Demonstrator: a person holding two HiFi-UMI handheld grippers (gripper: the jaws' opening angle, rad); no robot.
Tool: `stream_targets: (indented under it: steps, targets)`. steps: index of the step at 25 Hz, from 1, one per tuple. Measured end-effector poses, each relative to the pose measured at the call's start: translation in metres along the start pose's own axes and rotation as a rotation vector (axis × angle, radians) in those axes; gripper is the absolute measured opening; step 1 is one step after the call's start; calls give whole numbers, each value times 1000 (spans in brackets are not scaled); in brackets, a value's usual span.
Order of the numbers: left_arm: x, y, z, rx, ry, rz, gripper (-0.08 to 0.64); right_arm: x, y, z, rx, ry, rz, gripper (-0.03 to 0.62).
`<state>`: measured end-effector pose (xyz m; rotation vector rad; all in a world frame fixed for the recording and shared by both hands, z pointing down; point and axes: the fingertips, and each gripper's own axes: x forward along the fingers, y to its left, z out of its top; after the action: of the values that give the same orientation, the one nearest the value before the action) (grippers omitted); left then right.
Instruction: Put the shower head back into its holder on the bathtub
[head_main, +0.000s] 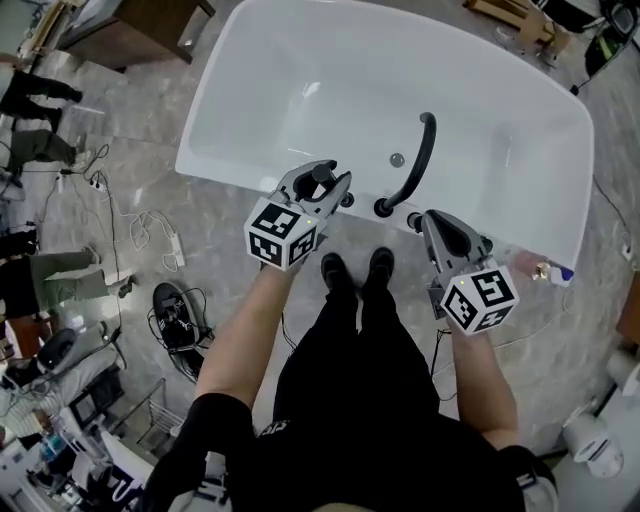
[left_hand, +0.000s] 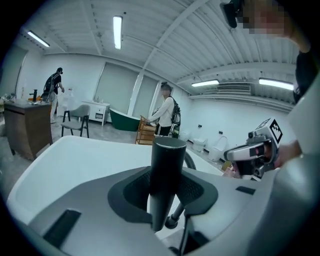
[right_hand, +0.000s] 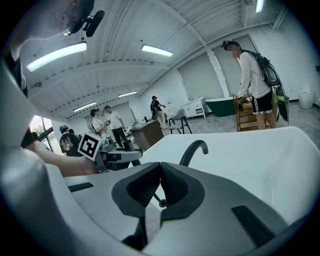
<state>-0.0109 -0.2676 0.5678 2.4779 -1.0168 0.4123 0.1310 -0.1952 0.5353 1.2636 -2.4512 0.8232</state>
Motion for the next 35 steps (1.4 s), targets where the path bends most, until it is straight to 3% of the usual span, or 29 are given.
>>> stream_targets:
  steps: [9,19,30,35]
  targets:
    - [35,10,-71,-31,118,22,138,-2,-24,-38,50,42,-18,15]
    - [52,20,-121,21,240,39,140,5,-22,-49,73,57,-12,15]
    - [60,19,-159,36,359,37,146,-6,-23,-46,71,62,-5,15]
    - [64,18,-152,42,347,31,152,-9,-21,-38,52,67,13,15]
